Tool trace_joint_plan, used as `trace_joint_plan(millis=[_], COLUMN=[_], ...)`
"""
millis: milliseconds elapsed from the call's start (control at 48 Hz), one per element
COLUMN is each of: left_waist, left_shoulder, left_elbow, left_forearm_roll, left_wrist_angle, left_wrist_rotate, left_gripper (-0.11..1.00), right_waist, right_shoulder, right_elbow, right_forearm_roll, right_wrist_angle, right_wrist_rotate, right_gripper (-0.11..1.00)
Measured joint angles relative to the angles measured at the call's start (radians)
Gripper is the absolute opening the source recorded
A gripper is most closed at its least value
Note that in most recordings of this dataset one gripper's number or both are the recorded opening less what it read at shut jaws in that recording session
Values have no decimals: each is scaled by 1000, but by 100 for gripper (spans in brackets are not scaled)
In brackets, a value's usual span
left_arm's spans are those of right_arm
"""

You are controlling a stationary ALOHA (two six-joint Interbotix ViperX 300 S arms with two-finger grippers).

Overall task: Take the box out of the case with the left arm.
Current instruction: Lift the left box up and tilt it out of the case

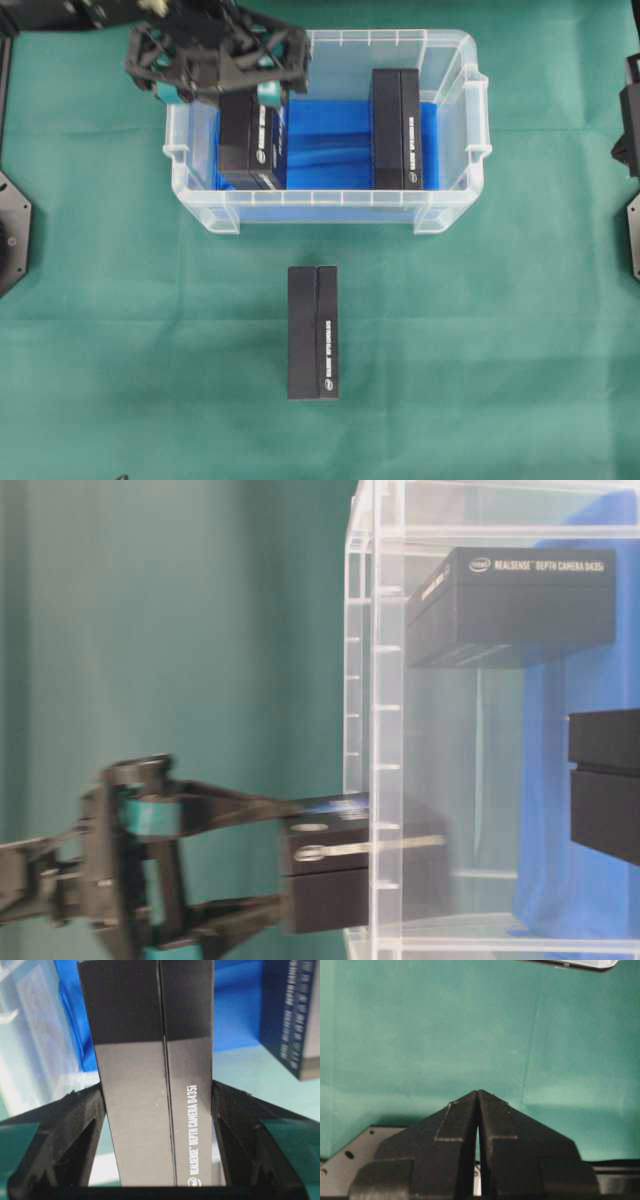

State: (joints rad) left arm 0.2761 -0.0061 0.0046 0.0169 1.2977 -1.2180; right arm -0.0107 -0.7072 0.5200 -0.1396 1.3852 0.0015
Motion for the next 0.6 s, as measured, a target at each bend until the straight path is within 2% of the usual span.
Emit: trace_joint_plan(millis=[167,417,604], left_waist=[8,8,5], left_shoulder=[-12,-12,-12], left_elbow=[-103,-233,-259], left_forearm_roll=[0,0,0], left_wrist_angle=[120,239,267], left_wrist_rotate=[6,6,6], left_gripper=[58,58,58], right_waist=[0,0,0], right_shoulder=[0,2,2], right_elbow=[2,0,0], right_forearm_roll=[0,0,0], right_wrist_angle=[0,0,0], right_wrist_rotate=[-2,0,0], right_gripper=[0,0,0])
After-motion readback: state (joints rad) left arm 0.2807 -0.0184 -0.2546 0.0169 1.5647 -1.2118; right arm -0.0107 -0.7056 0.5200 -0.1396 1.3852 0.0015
